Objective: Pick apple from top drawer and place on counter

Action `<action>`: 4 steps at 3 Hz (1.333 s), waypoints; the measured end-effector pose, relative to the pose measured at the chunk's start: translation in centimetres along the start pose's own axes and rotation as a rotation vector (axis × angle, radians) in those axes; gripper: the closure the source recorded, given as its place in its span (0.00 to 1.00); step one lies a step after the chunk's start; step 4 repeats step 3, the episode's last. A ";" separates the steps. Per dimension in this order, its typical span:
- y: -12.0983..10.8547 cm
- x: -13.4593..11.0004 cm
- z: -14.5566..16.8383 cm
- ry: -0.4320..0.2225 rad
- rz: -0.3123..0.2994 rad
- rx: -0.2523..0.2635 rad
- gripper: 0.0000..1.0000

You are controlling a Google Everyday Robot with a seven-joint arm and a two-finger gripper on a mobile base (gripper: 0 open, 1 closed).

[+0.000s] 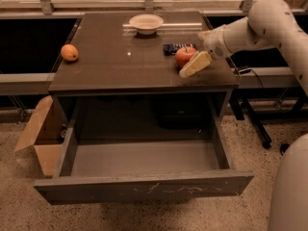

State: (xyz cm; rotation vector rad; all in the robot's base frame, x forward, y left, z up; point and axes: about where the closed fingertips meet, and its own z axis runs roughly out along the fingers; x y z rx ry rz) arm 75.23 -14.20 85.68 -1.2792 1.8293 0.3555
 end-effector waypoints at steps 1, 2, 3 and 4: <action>-0.1 -0.9 -0.9 -0.014 -0.024 0.013 0.00; 0.3 -2.8 -3.8 -0.052 -0.080 0.066 0.00; 1.6 -7.0 -7.8 -0.110 -0.203 0.130 0.00; 1.6 -7.0 -7.8 -0.110 -0.203 0.130 0.00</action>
Offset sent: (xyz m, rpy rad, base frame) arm -0.0510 -0.0172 0.1015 0.0022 -0.2700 -0.0038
